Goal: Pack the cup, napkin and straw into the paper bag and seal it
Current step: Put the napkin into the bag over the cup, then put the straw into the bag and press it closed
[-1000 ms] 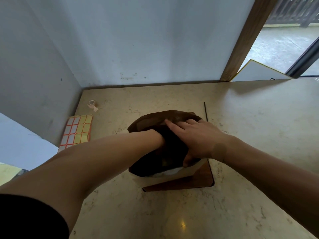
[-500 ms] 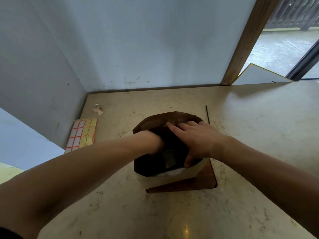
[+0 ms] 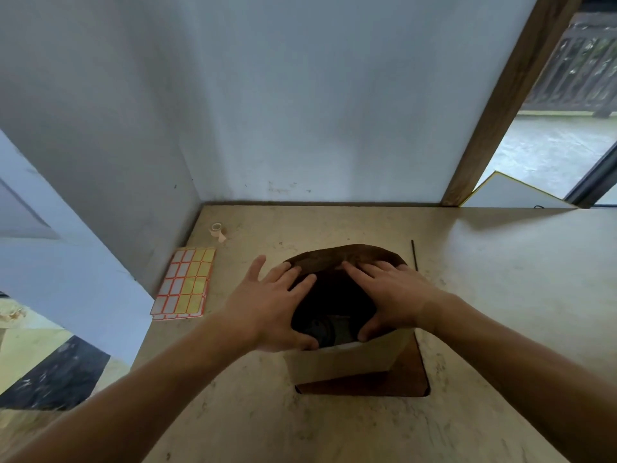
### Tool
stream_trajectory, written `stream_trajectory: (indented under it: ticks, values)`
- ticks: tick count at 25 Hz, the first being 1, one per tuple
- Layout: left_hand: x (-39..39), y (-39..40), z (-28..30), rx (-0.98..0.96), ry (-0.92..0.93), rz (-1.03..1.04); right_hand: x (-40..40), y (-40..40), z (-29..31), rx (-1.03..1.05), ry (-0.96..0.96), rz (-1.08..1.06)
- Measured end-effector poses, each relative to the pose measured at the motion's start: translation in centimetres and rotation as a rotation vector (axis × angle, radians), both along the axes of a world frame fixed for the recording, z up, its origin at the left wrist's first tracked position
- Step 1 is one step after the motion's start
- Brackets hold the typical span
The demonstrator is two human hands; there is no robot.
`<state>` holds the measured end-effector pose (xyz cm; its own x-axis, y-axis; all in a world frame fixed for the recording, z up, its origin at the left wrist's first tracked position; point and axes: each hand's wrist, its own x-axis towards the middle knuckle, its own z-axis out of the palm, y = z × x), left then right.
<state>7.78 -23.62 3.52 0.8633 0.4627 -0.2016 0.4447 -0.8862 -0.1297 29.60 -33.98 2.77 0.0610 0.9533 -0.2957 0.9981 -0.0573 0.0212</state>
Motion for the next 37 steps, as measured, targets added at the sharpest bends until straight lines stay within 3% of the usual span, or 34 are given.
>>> stream_trajectory:
  ticks: [15, 20, 24, 26, 28, 37]
  values:
    - [0.7, 0.2, -1.7, -0.158, -0.147, 0.076, 0.9, -1.4, 0.7, 0.194, 0.123, 0.091]
    - [0.9, 0.2, -2.0, -0.194, -0.238, 0.065, 3.4, -0.8, 0.2, 0.521, 0.259, 0.109]
    - [0.7, 0.1, -2.0, -0.212, -0.293, 0.076, 8.0, 1.8, -2.6, 0.878, 0.425, -0.247]
    - [0.6, 0.0, -2.0, -0.217, -0.303, 0.079, 10.9, 3.1, -5.5, 0.827, 0.410, -0.490]
    - [0.7, 0.0, -1.9, -0.222, -0.300, 0.075, 13.4, 4.0, -8.9, 0.638, 0.330, -0.641]
    - [0.4, -0.1, -1.8, -0.227, -0.304, 0.044, 17.9, 4.2, -19.1, 0.083, 0.106, -0.854]
